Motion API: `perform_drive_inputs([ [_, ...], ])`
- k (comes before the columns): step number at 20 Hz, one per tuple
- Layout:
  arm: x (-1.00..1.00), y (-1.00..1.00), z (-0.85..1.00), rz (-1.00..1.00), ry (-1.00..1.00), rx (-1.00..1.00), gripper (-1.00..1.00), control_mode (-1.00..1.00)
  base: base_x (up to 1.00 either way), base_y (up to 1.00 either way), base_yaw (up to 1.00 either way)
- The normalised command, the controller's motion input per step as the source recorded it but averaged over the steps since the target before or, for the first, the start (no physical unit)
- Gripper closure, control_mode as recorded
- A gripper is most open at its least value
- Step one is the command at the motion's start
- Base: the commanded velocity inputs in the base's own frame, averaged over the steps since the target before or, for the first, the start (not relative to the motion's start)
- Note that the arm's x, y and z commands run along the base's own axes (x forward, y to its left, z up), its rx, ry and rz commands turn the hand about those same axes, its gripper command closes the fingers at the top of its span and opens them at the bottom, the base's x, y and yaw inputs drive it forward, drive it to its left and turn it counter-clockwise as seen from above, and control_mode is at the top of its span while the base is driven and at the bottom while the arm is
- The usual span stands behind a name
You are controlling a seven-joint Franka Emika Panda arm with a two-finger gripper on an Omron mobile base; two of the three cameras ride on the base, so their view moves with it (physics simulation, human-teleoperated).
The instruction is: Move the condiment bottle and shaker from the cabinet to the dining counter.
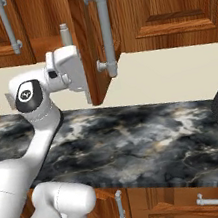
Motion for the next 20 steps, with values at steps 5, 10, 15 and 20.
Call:
perform_drive_inputs([
  [5,0.0,-0.37,0.0,0.0,0.0,0.0,-1.0,-1.0,0.0,0.0,0.0],
  [10,0.0,-0.27,0.0,0.0,0.0,0.0,-1.0,-1.0,0.0,0.0,0.0],
  [15,0.0,-0.13,0.0,0.0,0.0,0.0,-1.0,-1.0,0.0,0.0,0.0],
  [20,0.0,-0.01,0.0,0.0,0.0,0.03,-1.0,-1.0,0.0,0.0,0.0],
])
